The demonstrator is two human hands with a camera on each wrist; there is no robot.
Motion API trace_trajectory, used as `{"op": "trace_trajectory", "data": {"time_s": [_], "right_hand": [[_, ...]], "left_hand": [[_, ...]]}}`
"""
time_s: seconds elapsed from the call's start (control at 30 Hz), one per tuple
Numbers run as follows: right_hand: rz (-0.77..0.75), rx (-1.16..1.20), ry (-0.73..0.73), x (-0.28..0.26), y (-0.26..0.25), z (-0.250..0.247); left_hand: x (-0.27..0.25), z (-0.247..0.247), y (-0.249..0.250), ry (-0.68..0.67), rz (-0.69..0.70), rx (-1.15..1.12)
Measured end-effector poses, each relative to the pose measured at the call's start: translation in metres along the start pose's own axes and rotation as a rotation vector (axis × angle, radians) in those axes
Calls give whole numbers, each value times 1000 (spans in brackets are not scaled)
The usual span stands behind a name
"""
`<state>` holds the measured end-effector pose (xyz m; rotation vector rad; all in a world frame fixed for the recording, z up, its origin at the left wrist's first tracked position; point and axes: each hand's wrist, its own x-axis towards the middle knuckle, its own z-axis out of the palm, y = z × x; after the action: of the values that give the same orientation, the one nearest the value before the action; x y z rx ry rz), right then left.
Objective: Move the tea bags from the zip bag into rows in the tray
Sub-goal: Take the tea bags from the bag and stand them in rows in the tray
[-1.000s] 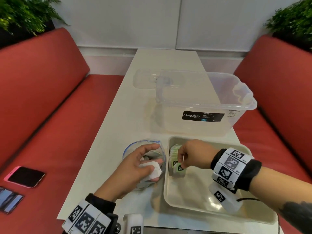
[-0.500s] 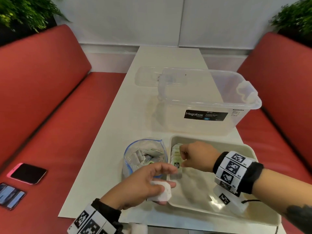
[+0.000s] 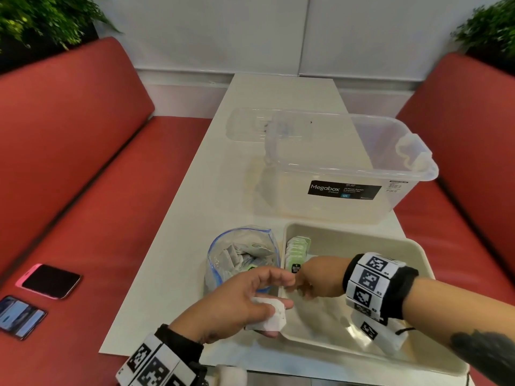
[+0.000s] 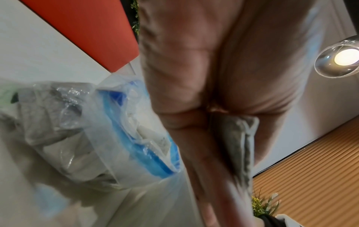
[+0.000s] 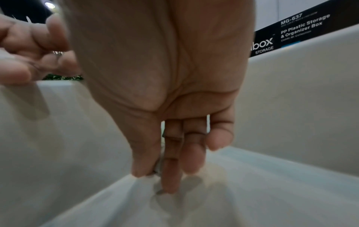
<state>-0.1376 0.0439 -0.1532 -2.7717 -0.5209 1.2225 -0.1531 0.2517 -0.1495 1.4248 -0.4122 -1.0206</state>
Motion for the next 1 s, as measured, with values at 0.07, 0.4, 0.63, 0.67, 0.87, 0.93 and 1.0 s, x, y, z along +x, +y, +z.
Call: {"op": "trace_trajectory", "data": {"time_s": [0.07, 0.4, 0.63, 0.67, 0.87, 0.93, 1.0], "right_hand": [[-12, 25, 8, -1, 2, 2], [-124, 188, 650, -42, -11, -24], [-334, 204, 896, -54, -35, -32], [-329, 233, 884, -56, -35, -36], [-227, 205, 792, -72, -32, -66], [-180, 180, 774, -74, -32, -72], [-127, 170, 775, -74, -31, -75]], "left_hand": [[-1, 1, 2, 14, 3, -21], [11, -5, 29, 374, 130, -538], [11, 0, 43, 275, 79, -632], [11, 1, 44, 242, 68, -619], [13, 2, 40, 365, 154, -180], [14, 4, 42, 380, 237, -34], [15, 8, 46, 385, 288, 55]]}}
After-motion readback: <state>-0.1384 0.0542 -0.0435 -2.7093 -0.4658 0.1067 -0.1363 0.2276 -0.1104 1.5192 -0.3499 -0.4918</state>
